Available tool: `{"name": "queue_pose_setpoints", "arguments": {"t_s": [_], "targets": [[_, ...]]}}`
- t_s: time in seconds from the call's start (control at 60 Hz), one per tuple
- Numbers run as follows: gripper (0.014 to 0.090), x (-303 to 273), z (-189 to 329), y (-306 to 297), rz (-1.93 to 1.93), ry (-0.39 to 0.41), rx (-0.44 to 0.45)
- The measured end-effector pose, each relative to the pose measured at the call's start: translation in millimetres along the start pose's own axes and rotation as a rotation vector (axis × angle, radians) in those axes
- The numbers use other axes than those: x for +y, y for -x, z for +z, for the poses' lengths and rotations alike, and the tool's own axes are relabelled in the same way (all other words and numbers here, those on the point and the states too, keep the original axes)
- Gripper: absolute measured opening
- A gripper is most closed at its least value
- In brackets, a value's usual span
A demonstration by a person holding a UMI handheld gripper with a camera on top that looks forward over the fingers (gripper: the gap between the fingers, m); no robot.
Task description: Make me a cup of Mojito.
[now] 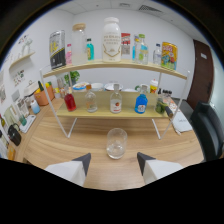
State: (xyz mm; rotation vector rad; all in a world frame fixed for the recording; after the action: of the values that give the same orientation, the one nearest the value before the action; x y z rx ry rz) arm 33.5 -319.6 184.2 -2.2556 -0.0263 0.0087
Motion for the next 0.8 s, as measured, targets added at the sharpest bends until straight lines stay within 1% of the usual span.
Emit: {"name": "queue_pose_setpoints", "arguments": {"t_s": [0.283,0.433,0.517,0.617,0.7,0.8], "targets": [[0.0859,-1,-6,5,-0.007,-0.009,0.009],[0.0858,21,-11,-3,0.015,0.023,0.018],[0.086,31,-18,-20,0.03,0.03,0.035],[0.0862,36,-21,-52,0.036,0.017,0.047],[0.0861,31,-21,-79,0.039,0.01,0.059],[0.0863,17,-10,-112,0.048,-0.001,0.056]]}}
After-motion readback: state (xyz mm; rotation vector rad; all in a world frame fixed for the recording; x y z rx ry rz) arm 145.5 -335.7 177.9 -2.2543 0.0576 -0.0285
